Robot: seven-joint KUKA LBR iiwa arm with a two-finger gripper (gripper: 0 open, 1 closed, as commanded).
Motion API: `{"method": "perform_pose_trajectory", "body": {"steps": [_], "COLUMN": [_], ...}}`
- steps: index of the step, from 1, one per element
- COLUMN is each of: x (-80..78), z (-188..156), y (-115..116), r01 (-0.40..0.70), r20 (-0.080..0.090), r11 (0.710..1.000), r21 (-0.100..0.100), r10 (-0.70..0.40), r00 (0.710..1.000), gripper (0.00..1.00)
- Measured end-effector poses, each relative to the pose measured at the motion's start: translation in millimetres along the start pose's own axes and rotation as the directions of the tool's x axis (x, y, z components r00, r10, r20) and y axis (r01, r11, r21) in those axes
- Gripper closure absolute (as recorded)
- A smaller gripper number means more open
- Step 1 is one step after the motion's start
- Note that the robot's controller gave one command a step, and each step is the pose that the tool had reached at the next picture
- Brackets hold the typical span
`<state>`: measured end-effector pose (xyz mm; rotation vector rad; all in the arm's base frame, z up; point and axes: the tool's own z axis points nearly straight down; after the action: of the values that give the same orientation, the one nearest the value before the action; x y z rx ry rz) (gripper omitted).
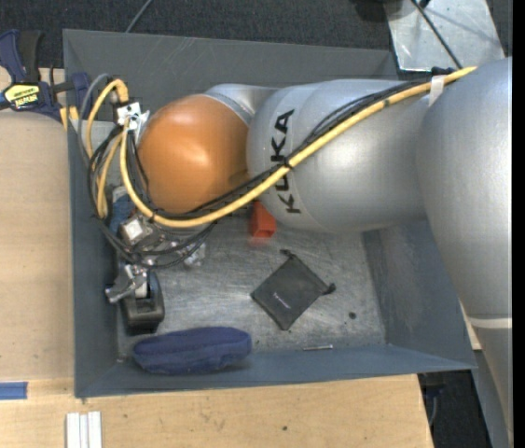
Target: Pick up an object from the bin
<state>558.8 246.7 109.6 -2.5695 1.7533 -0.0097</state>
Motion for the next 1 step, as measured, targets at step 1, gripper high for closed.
{"method": "perform_pose_trajectory", "body": {"steps": [1], "x": [-10.8], "z": [-3.0], "y": [-0.3], "r01": [0.001], "r20": [0.019], "r11": [1.0], "r21": [0.0], "r10": [-0.001], "r00": [1.0], "gripper": [1.0]}}
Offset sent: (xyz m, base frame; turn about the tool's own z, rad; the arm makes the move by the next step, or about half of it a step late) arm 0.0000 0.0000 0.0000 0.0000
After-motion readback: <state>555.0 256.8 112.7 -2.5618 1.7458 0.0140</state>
